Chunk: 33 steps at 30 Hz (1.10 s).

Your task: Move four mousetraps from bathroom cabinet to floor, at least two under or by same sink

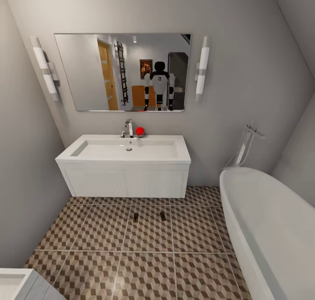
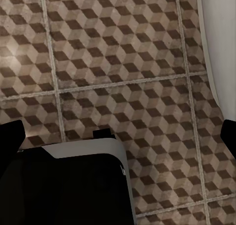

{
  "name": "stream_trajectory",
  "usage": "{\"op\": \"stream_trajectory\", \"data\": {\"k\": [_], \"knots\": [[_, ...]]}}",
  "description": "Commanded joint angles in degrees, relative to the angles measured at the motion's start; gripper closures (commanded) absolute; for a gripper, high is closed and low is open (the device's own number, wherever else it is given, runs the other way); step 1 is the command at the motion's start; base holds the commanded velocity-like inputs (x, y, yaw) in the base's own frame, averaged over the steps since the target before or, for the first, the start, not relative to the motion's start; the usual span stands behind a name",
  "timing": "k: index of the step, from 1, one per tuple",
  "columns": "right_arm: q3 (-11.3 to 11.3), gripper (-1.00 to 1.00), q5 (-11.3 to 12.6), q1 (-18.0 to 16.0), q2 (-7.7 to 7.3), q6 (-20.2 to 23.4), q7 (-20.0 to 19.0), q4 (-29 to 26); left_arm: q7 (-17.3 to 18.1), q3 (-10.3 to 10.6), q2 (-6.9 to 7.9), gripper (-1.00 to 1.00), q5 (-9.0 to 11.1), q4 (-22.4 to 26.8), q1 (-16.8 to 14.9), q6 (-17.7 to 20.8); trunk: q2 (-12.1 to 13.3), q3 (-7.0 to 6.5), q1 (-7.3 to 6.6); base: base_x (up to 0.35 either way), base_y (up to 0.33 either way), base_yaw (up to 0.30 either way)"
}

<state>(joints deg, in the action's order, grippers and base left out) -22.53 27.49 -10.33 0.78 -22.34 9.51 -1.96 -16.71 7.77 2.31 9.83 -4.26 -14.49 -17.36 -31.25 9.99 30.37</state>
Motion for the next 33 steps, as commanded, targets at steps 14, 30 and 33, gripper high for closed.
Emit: {"op": "stream_trajectory", "data": {"k": [14, 30, 33], "knots": [[-0.49, -1.00, 0.37, -0.04, 0.02, -0.15, 0.25, 0.03, 0.01, 0.49, -0.02, -1.00, 0.54, -0.23, -0.10, -0.39, -0.09, 0.10, 0.02, 0.000, 0.000, 0.000], [-0.49, -1.00, 0.37, -0.04, 0.02, -0.11, 0.25, 0.03, 0.07, 0.49, -0.09, -1.00, 0.57, -0.23, -0.10, -0.40, -0.09, 0.10, 0.02, 0.000, 0.000, 0.000], [-0.49, -1.00, 0.37, -0.04, 0.02, -0.13, 0.25, 0.03, 0.11, 0.49, -1.24, -1.00, 0.55, -0.23, -0.10, -0.36, -0.09, 0.10, 0.02, 0.000, 0.000, 0.000]]}}
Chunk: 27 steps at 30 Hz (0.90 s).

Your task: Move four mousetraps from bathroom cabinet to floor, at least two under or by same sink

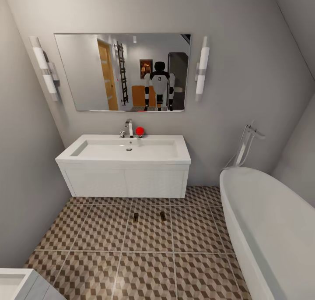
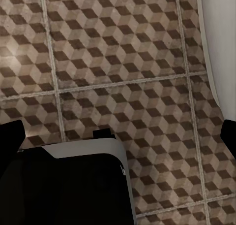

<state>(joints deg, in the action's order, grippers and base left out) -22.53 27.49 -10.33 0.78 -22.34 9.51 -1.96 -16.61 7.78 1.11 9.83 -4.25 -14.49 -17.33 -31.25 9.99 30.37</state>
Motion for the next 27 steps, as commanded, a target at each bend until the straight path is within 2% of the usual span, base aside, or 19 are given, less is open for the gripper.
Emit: {"op": "stream_trajectory", "data": {"k": [1, 8, 10, 14, 17, 20, 23, 27], "knots": [[-0.49, -1.00, 0.37, -0.04, 0.02, -0.14, 0.25, 0.03, 0.04, 0.48, -0.32, -1.00, 0.55, -0.23, -0.10, -0.41, -0.09, 0.10, 0.02, 0.000, 0.000, 0.000], [-0.49, -1.00, 0.37, -0.04, 0.02, -0.15, 0.25, 0.03, 0.40, 0.48, -1.11, -1.00, 0.54, -0.23, -0.10, -0.45, -0.09, 0.10, 0.02, 0.000, 0.000, 0.000], [-0.49, -1.00, 0.39, -0.04, 0.02, -0.11, 0.25, 0.03, 1.30, 0.48, -1.85, -1.00, 0.54, -0.23, -0.10, -0.48, -0.09, 0.10, 0.02, 0.000, 0.000, 0.000], [-0.54, -1.00, 0.51, -0.04, 0.13, 0.03, 0.25, 0.03, 4.83, 0.48, -3.17, -1.00, 0.50, -0.20, -0.10, -0.56, -0.09, 0.10, 0.02, 0.000, 0.000, 0.000], [-0.52, -1.00, 0.67, -0.04, 0.15, 0.08, 0.19, -0.01, 8.83, 0.48, -4.29, -1.00, 0.47, -0.15, -0.10, -0.59, -0.09, 0.10, 0.02, 0.000, 0.000, 0.000], [-0.56, -1.00, 0.75, -0.04, 0.70, 0.08, 0.20, -0.04, 10.74, 0.48, -4.63, -1.00, 0.50, -0.14, -0.10, -0.56, -0.09, 0.10, 0.02, 0.000, 0.000, 0.000], [-0.47, -1.00, 0.73, -0.04, 1.42, -0.04, 0.47, -0.30, 11.32, 0.48, -4.45, -1.00, 0.51, -0.12, -0.10, -0.57, -0.09, 0.10, 0.02, 0.000, 0.000, 0.000], [-0.35, -1.00, 0.63, -0.04, 0.95, -0.50, 1.10, -1.85, 11.35, 0.35, -2.51, -1.00, 0.53, 0.11, -0.10, -0.60, -0.09, 0.10, 0.02, 0.000, 0.000, 0.000]]}}
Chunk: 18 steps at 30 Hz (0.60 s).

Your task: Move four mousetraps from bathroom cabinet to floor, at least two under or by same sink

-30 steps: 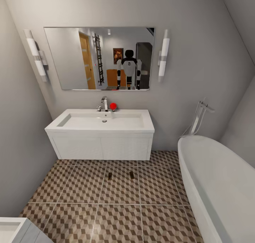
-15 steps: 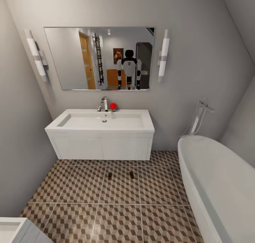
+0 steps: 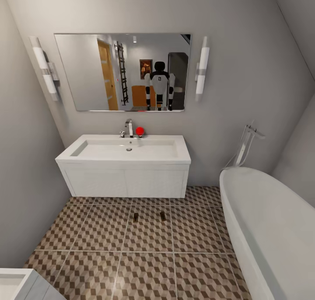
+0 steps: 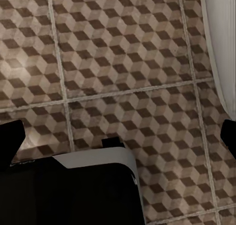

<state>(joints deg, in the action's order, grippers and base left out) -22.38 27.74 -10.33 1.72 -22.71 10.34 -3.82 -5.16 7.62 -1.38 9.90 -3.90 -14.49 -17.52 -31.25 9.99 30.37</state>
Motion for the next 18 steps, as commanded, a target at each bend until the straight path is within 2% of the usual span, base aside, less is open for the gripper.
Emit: {"op": "stream_trajectory", "data": {"k": [1, 6, 11, 18], "knots": [[-0.49, -1.00, 0.43, -0.04, -0.12, -0.26, 0.80, -0.23, -0.08, 0.50, 0.43, -1.00, 0.48, -0.21, -0.09, -0.41, -0.09, 0.10, 0.02, 0.000, 0.000, 0.000], [-0.81, -1.00, 0.10, -0.04, -0.11, -1.20, 1.77, -0.61, -0.10, 0.55, 1.53, -1.00, 0.48, -0.16, -0.08, -0.41, -0.09, 0.10, 0.02, 0.000, 0.000, 0.000], [-0.63, -1.00, 0.39, -0.04, 0.02, -1.79, 1.91, -1.05, -0.06, 0.57, 1.92, -1.00, 0.47, -0.16, -0.10, -0.48, -0.09, 0.10, 0.02, 0.000, 0.000, 0.000], [-0.58, -1.00, 0.21, -0.04, -0.31, -2.60, 1.80, -7.58, -0.02, 0.64, 3.50, -1.00, 0.47, -0.23, -0.10, -0.52, -0.09, 0.10, 0.02, 0.000, 0.000, 0.000]]}}
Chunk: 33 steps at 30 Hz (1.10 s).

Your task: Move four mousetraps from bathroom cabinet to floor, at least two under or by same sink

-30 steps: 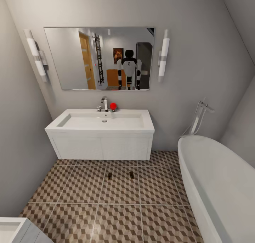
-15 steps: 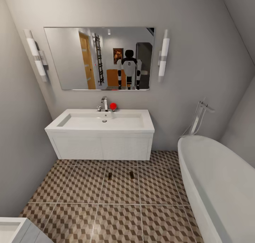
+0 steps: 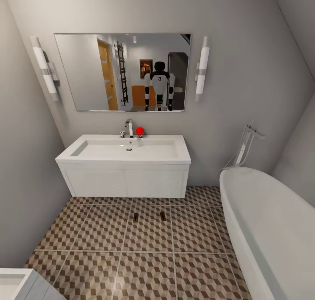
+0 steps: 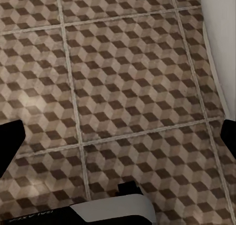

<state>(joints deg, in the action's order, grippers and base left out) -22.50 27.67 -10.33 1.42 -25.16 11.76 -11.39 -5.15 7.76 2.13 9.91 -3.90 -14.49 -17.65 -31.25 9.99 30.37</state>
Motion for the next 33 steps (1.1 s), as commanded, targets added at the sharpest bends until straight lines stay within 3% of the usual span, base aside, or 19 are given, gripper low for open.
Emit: {"op": "stream_trajectory", "data": {"k": [1, 9, 19, 30, 33], "knots": [[-0.48, -1.00, 0.27, -0.05, -0.01, -0.17, 0.39, -0.28, -0.04, 0.50, 0.03, -1.00, 0.46, -0.23, -0.10, -0.38, -0.09, 0.10, 0.02, 0.000, 0.000, 0.000], [-0.72, -1.00, 0.11, -0.05, -0.08, -0.91, -0.10, -0.95, -0.03, 0.50, 0.23, -1.00, 0.46, -0.15, -0.10, -0.37, -0.09, 0.10, 0.02, 0.000, 0.000, 0.000], [-0.79, -1.00, -0.07, -0.05, -1.56, -4.01, -1.75, -0.50, -0.03, 0.51, 0.24, -1.00, 0.46, -0.22, -0.09, -0.37, -0.09, 0.10, 0.02, 0.000, 0.000, 0.000], [-0.85, -1.00, -0.07, -0.05, -1.62, -4.37, -1.82, -0.47, -0.03, 0.43, 0.16, -1.00, 0.45, -0.09, -0.08, -0.37, -0.09, 0.10, 0.02, 0.000, 0.000, 0.000], [-0.81, -1.00, -0.07, -0.05, -1.60, -4.37, -1.77, -0.47, -0.26, 0.23, 0.06, -1.00, 0.42, 1.96, -0.10, -0.31, -0.09, 0.10, 0.02, 0.000, 0.000, 0.000]]}}
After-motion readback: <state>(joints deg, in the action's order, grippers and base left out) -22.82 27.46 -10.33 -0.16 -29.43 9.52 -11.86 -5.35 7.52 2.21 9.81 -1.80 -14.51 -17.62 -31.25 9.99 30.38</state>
